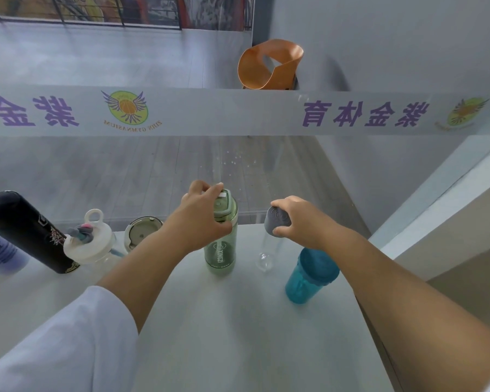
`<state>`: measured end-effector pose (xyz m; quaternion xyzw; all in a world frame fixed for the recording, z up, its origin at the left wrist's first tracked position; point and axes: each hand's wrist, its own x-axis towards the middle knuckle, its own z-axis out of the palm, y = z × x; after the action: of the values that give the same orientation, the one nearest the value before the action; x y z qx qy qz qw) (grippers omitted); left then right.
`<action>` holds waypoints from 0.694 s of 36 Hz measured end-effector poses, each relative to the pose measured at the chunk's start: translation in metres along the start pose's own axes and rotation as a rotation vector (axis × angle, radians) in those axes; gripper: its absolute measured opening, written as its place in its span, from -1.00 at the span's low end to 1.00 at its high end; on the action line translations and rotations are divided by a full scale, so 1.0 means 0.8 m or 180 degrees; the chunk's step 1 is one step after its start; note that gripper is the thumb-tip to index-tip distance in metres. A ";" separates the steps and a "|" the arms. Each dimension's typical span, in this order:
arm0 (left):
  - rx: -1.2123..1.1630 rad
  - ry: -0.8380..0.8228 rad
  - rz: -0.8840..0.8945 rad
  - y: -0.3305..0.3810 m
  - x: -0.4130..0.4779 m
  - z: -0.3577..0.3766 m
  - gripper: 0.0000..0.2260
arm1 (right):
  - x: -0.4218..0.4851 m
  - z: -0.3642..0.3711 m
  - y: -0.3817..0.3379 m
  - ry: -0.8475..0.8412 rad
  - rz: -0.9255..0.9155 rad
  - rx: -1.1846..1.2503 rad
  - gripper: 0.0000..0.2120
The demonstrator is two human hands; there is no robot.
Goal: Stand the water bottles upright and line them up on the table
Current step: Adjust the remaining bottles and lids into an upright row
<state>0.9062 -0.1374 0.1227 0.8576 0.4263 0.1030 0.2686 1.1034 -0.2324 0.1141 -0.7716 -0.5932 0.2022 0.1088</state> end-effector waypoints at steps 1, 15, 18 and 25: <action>-0.0015 0.0007 0.0003 0.000 -0.001 0.000 -0.32 | 0.000 0.000 0.001 0.0009 0.0007 0.0009 -0.43; 0.0155 0.0063 0.0050 0.006 -0.015 -0.012 -0.36 | -0.005 -0.002 0.000 0.0072 -0.0005 -0.0014 -0.37; 0.0295 0.0245 0.0165 0.012 -0.023 -0.022 -0.46 | -0.012 -0.010 0.003 0.0287 -0.0010 -0.0006 -0.40; 0.0583 0.0361 0.0432 0.046 -0.056 -0.033 -0.65 | -0.055 -0.018 0.018 0.0829 -0.0004 -0.0011 -0.52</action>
<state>0.8928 -0.1809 0.1672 0.8983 0.3894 0.1298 0.1570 1.1123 -0.2777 0.1290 -0.7911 -0.5749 0.0992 0.1838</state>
